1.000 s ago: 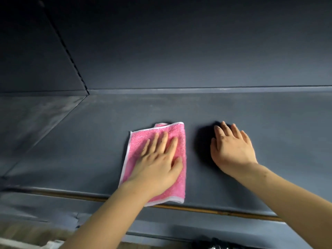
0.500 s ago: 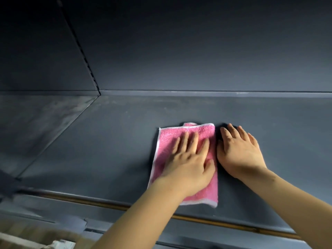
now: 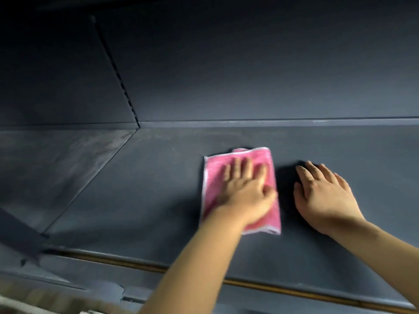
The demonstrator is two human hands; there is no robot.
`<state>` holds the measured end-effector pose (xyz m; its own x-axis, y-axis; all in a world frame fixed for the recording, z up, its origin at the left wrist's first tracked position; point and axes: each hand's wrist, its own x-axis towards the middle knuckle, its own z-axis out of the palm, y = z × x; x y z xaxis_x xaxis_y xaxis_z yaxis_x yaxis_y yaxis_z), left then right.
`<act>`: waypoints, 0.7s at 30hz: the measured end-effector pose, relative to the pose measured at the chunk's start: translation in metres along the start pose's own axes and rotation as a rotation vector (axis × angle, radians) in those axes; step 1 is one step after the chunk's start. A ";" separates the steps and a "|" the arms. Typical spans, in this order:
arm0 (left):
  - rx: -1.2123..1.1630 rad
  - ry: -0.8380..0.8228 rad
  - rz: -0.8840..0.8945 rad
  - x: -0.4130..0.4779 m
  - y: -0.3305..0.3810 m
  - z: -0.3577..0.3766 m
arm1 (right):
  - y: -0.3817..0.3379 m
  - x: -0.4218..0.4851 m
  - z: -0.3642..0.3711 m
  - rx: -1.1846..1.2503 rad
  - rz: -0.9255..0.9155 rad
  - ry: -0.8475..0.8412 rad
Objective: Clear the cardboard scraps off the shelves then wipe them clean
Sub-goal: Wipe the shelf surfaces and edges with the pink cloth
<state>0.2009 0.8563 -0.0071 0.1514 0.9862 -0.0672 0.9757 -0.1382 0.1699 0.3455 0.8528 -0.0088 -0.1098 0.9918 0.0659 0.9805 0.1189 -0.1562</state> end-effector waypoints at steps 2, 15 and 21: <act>-0.008 -0.019 0.096 -0.020 0.016 0.004 | 0.000 0.000 0.000 0.003 -0.002 0.010; 0.013 -0.042 -0.050 0.048 -0.023 -0.012 | 0.000 0.000 -0.002 -0.025 0.003 -0.019; 0.003 -0.030 0.002 0.049 -0.004 -0.006 | -0.001 -0.001 -0.002 -0.043 0.005 -0.033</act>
<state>0.2035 0.9055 -0.0049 0.1579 0.9828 -0.0960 0.9758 -0.1404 0.1676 0.3448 0.8520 -0.0063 -0.1092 0.9935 0.0327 0.9872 0.1123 -0.1136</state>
